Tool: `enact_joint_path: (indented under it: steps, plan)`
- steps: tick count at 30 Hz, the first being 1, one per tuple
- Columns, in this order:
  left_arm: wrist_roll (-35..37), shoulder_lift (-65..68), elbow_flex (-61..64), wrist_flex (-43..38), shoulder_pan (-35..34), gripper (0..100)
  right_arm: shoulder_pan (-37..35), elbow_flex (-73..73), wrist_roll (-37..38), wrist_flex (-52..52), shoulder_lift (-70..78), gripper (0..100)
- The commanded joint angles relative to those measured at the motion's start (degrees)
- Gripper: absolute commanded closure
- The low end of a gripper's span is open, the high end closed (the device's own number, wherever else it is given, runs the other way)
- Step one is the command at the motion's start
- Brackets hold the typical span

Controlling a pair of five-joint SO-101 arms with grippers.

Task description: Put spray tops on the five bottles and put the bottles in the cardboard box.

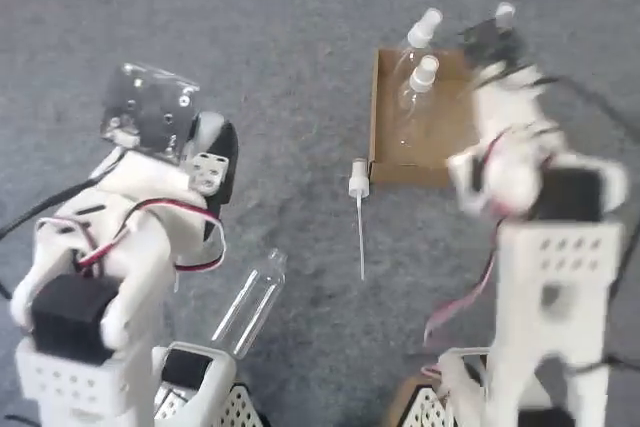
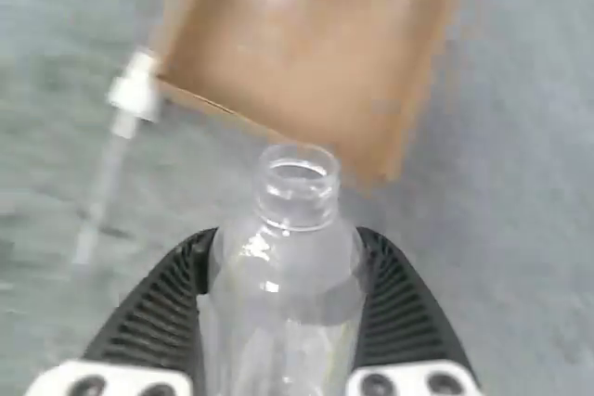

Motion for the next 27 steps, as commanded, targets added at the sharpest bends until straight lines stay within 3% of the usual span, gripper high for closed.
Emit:
enact_joint_path:
  steps: [1, 5, 10, 19, 23, 27]
  plan:
    - [0.09, -1.32, -7.52, 2.29, -0.26, 99, -16.31, 16.18, -5.71, -11.91, -11.47, 99.2]
    - [0.09, -1.32, -11.03, 2.73, -0.26, 99, -28.97, 26.11, -10.11, -21.41, -12.44, 99.2]
    - [4.57, -1.32, -12.18, -1.23, -0.26, 99, -38.29, 33.76, -13.01, -34.15, -12.53, 99.2]
    - [13.98, -1.32, -11.91, -11.69, -0.18, 99, -45.14, 43.69, -13.36, -49.71, -13.14, 99.1]
    - [19.25, -1.23, -11.82, -12.75, -0.18, 99, -46.81, 49.67, -13.54, -62.02, -13.93, 99.2]
    - [20.04, -0.62, -10.95, -13.71, -0.26, 99, -46.90, 57.49, -13.54, -71.96, -20.70, 99.2]
